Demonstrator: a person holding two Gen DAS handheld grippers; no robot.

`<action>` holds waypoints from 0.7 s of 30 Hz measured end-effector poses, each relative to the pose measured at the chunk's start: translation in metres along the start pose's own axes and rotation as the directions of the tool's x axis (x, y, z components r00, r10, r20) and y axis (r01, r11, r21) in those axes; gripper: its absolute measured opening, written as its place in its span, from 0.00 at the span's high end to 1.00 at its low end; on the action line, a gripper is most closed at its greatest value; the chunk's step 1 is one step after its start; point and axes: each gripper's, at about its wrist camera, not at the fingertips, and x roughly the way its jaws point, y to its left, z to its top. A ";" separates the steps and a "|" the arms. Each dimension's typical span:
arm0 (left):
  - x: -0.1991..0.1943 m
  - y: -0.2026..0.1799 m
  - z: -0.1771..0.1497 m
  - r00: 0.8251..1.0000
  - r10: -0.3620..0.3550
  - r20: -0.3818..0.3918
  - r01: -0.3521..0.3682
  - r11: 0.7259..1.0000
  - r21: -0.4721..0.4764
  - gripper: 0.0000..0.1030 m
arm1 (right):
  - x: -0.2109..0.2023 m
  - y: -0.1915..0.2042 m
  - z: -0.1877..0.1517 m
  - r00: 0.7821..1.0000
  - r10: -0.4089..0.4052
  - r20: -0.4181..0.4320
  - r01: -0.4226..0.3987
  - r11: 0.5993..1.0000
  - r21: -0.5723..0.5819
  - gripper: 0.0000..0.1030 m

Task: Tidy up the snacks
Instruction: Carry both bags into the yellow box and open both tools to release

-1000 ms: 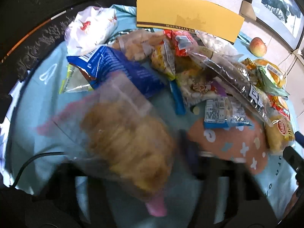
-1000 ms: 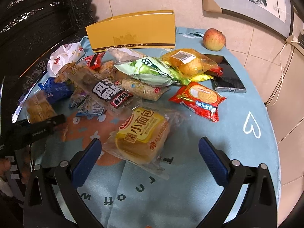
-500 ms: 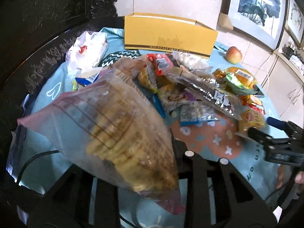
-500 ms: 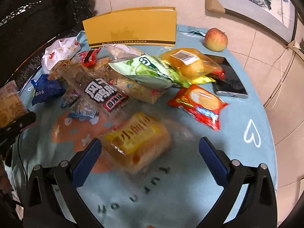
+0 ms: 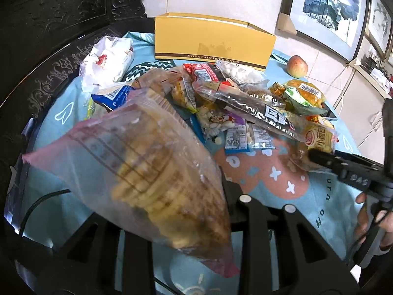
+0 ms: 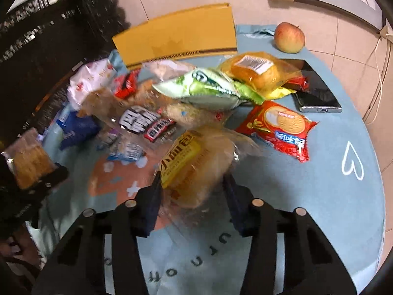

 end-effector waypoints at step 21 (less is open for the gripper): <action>-0.042 -0.044 0.105 0.983 -0.069 0.172 0.056 0.995 0.078 0.71 | -0.088 0.018 0.075 0.947 0.139 0.288 -0.121 0.989 -0.080 0.55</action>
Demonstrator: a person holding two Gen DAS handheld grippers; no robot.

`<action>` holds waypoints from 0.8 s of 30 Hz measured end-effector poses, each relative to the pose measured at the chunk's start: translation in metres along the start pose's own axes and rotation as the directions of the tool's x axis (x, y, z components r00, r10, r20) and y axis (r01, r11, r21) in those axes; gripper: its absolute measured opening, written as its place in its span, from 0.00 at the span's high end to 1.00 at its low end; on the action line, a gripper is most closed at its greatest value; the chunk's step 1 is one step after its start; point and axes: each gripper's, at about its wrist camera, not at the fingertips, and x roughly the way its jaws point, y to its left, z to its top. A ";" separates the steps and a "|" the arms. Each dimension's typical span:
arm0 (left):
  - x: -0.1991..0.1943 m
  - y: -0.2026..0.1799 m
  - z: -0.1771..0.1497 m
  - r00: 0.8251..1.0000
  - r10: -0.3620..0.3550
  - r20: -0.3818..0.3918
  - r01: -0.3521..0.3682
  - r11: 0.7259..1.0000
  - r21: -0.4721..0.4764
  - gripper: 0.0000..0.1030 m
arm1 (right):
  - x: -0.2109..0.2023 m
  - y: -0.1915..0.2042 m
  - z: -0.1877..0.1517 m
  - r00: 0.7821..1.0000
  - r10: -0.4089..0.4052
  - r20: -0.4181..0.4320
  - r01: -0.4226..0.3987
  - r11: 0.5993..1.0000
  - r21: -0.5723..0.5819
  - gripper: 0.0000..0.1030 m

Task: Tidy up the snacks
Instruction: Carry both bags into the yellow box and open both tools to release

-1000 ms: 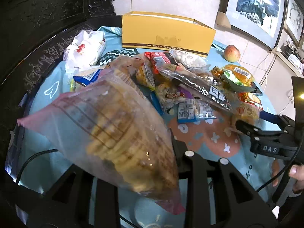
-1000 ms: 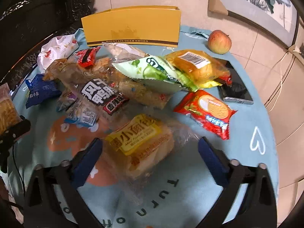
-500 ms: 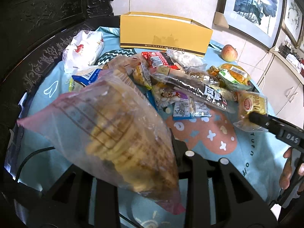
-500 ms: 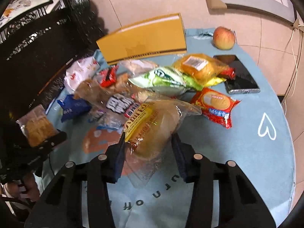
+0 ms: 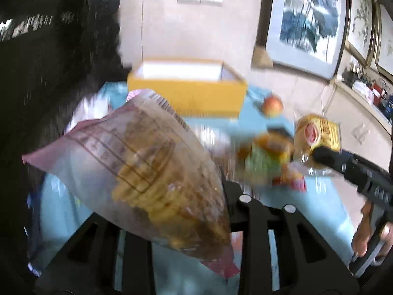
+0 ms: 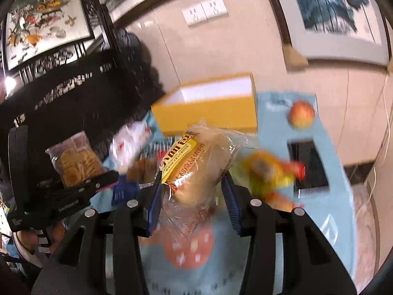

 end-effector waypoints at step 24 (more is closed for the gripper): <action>0.267 0.044 0.185 0.988 0.008 -0.154 -0.052 0.958 -0.283 0.09 | 0.253 -0.045 0.145 0.965 -0.262 -0.008 0.249 0.925 -0.287 0.47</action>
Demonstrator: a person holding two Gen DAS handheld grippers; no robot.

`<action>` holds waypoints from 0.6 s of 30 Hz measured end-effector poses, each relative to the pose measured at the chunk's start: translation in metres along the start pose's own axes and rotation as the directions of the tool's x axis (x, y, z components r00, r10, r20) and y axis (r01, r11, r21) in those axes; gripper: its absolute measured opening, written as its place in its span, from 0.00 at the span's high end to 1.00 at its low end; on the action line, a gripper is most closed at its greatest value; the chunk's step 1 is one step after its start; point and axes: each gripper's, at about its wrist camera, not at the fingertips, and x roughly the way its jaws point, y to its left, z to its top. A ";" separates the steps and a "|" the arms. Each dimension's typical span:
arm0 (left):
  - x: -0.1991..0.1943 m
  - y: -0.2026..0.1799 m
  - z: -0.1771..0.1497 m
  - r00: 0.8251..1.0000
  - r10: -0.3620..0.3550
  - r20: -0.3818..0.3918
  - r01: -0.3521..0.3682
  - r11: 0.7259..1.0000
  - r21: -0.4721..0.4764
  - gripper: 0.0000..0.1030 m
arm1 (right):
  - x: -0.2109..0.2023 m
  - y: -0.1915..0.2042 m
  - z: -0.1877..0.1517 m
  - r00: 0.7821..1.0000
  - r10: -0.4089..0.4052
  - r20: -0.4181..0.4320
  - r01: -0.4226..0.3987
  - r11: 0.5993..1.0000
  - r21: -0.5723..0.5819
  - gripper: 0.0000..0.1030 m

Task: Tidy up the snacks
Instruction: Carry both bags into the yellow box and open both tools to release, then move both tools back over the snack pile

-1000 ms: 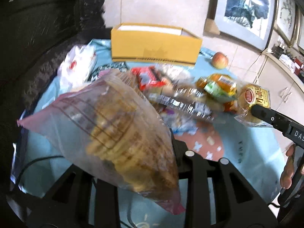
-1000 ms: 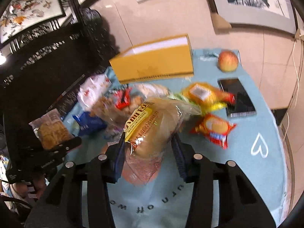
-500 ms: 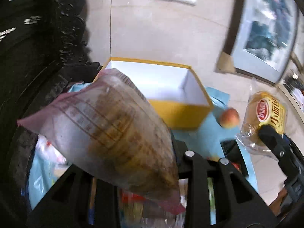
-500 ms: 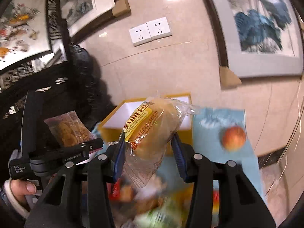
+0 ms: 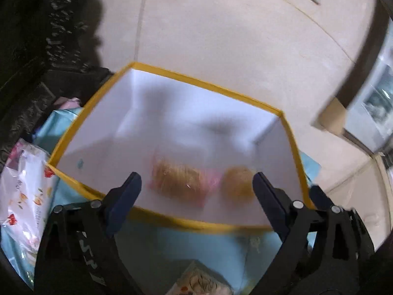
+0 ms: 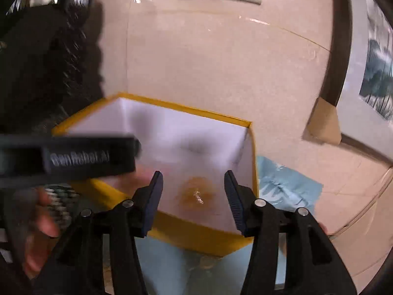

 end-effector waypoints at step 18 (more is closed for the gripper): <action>-0.193 -0.005 -0.134 0.991 0.045 0.126 -0.074 0.969 0.237 0.09 | -0.180 -0.019 -0.103 0.992 0.130 0.006 -0.128 0.968 0.214 0.12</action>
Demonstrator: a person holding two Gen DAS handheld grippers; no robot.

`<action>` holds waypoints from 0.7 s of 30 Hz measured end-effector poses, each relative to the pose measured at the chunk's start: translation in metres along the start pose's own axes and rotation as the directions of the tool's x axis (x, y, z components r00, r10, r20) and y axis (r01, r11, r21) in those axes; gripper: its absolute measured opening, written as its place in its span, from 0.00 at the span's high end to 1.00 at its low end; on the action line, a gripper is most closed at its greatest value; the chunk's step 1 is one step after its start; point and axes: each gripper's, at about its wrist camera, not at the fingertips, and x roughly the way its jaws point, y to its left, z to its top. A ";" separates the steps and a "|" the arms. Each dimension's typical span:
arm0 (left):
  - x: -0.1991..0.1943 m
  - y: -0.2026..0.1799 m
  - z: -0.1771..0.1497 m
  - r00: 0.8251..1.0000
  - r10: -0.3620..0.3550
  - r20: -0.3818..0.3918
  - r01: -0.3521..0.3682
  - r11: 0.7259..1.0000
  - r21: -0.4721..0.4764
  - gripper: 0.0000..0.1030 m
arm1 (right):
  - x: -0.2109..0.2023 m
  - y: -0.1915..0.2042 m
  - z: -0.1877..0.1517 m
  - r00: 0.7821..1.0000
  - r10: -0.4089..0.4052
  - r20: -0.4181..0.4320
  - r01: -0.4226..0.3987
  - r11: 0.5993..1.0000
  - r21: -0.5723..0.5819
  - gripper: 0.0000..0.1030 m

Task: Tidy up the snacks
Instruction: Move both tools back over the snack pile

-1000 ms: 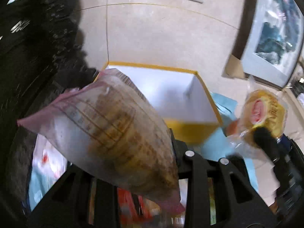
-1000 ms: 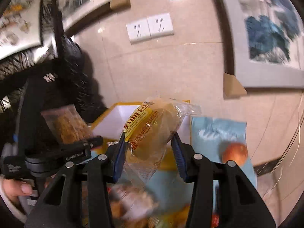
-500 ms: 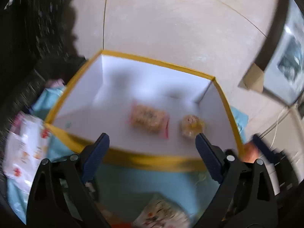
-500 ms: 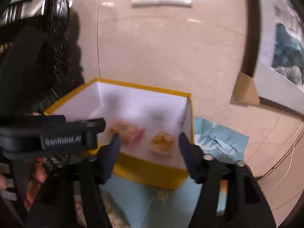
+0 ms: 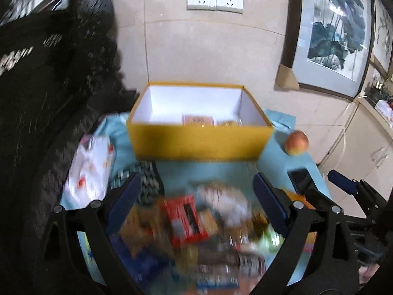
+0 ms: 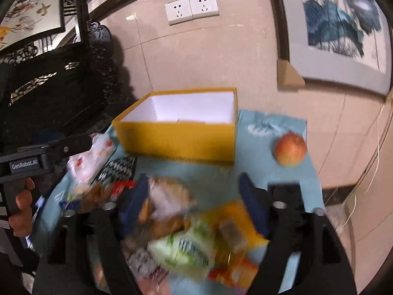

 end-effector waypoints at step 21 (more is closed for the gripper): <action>0.035 0.074 -0.139 0.983 0.125 -0.137 -0.139 0.986 -0.094 0.23 | 0.017 -0.016 -0.088 0.958 0.273 -0.094 -0.235 0.927 0.291 0.01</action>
